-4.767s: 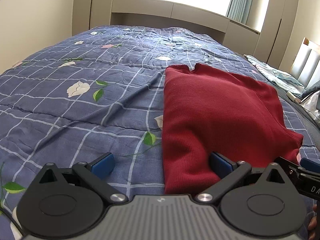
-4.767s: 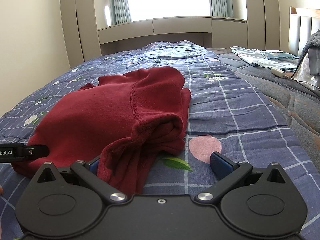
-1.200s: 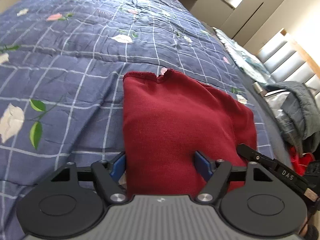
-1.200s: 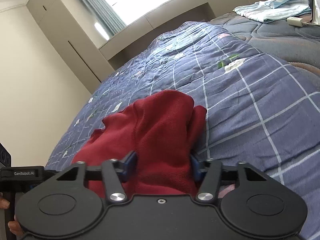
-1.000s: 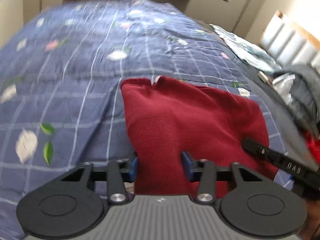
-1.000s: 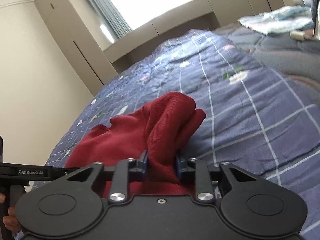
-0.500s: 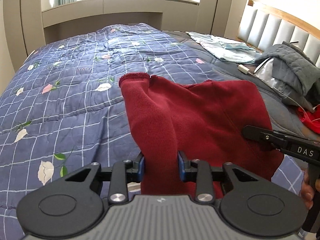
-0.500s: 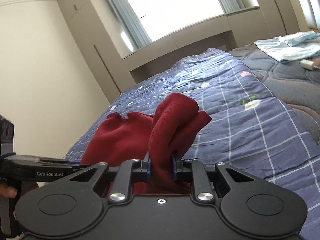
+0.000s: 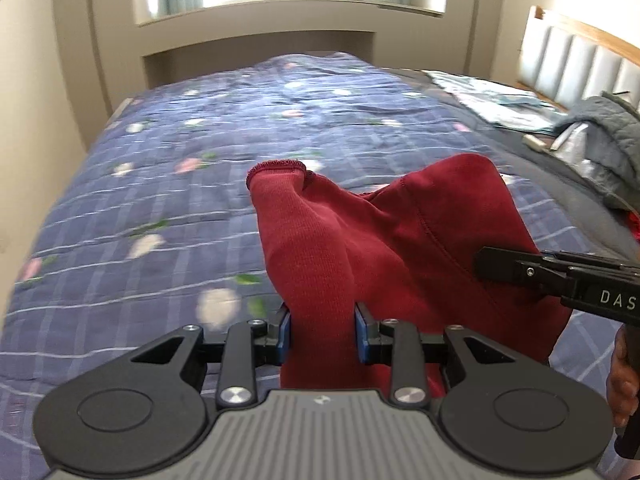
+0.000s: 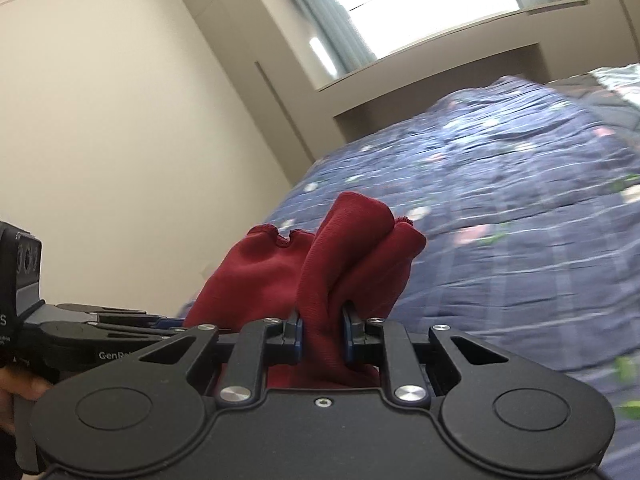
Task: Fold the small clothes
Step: 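Lift the grasped edge with both grippers and fold it over the sweater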
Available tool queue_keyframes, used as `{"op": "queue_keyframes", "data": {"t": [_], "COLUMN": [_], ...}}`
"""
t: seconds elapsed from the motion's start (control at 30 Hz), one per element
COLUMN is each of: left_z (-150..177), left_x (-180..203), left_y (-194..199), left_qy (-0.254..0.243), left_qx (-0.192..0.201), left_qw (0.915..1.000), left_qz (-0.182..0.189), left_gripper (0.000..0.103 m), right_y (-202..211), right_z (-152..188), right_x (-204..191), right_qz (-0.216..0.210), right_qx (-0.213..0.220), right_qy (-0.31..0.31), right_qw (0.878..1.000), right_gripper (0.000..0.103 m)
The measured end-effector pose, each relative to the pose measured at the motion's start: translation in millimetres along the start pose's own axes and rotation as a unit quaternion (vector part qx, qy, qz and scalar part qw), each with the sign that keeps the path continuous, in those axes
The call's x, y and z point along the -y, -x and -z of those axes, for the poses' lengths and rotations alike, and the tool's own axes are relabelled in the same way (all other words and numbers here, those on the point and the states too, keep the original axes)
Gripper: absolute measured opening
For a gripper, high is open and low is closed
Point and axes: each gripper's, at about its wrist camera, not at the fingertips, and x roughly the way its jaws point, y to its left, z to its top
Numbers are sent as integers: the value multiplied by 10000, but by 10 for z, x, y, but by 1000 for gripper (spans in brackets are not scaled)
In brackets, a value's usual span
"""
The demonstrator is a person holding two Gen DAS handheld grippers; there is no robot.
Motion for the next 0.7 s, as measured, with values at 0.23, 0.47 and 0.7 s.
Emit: {"op": "queue_keyframes", "data": {"t": [0.23,0.47,0.7], "left_z": [23,168,392], "left_x": [-592,-1053,-1181], "left_y": [88,-253,-380], "left_qy": [200,800,864], "left_qx": [110,-63,-27], "left_qw": [9976,9946,9941], "left_qz": [-653,-656,-654], "left_gripper": [34,34,42], "right_y": [-734,-1130,-1114], "right_z": [22,87,128], "right_x": [-439,-509,-355], "right_qz": [-294,-22,361], "right_qx": [-294,-650,-679], "right_qy": [-103,-28,101], "right_qw": [9991,9979,9970], "right_gripper": [19,19,24]}}
